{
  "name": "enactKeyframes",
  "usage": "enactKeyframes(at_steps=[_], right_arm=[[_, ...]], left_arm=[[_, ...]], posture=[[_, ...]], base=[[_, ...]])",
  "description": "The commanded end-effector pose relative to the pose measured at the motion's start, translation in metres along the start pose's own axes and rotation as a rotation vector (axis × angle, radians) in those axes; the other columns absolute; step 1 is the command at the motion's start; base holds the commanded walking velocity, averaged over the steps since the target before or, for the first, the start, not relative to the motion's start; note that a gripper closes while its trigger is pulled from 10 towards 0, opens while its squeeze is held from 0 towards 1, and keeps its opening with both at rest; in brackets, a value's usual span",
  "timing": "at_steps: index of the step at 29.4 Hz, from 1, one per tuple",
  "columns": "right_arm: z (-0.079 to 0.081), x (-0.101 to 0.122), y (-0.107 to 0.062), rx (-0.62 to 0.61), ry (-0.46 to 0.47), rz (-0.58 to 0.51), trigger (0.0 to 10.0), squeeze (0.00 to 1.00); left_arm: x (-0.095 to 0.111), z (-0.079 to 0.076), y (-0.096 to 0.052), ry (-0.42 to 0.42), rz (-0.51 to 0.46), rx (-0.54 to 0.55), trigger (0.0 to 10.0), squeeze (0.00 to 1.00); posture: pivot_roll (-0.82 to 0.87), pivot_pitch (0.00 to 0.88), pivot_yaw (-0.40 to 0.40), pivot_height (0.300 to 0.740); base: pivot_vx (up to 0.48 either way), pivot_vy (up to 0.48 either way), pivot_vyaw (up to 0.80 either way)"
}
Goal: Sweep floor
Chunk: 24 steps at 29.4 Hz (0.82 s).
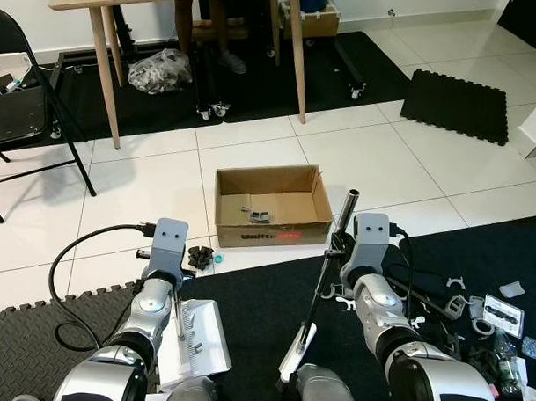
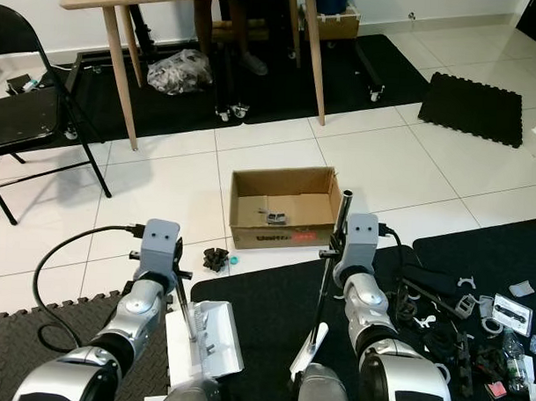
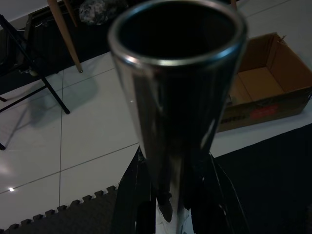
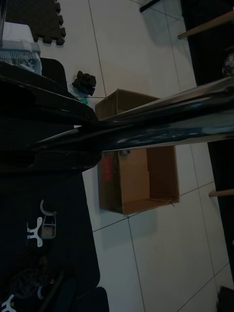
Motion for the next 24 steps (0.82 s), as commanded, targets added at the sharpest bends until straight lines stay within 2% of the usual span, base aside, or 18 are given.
enactKeyframes(at_steps=[1,24], right_arm=[[0.0022,-0.0122,-0.0038,0.004,0.003,0.055,10.0,0.00],[0.0025,-0.0125,-0.0037,0.005,0.003,0.057,10.0,0.00]], left_arm=[[-0.0291,0.0200,-0.0118,0.058,0.130,0.076,10.0,0.00],[-0.0292,0.0204,-0.0117,0.057,0.132,0.077,10.0,0.00]], posture=[[-0.02,0.001,0.042,0.740],[-0.02,0.002,0.042,0.740]], base=[[0.000,0.000,0.00],[0.000,0.000,0.00]])
Point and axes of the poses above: a point about 5 cm out from each wrist's last joint towards the gripper, its own y axis pointing out of the wrist towards the gripper, its own x axis along the axis of the wrist's last joint, z = x × y, the point moved 3 cm from there along y, pointing out of the wrist towards the gripper, and after that the axes turned 10 degrees about -y, right-handed, at the moved point
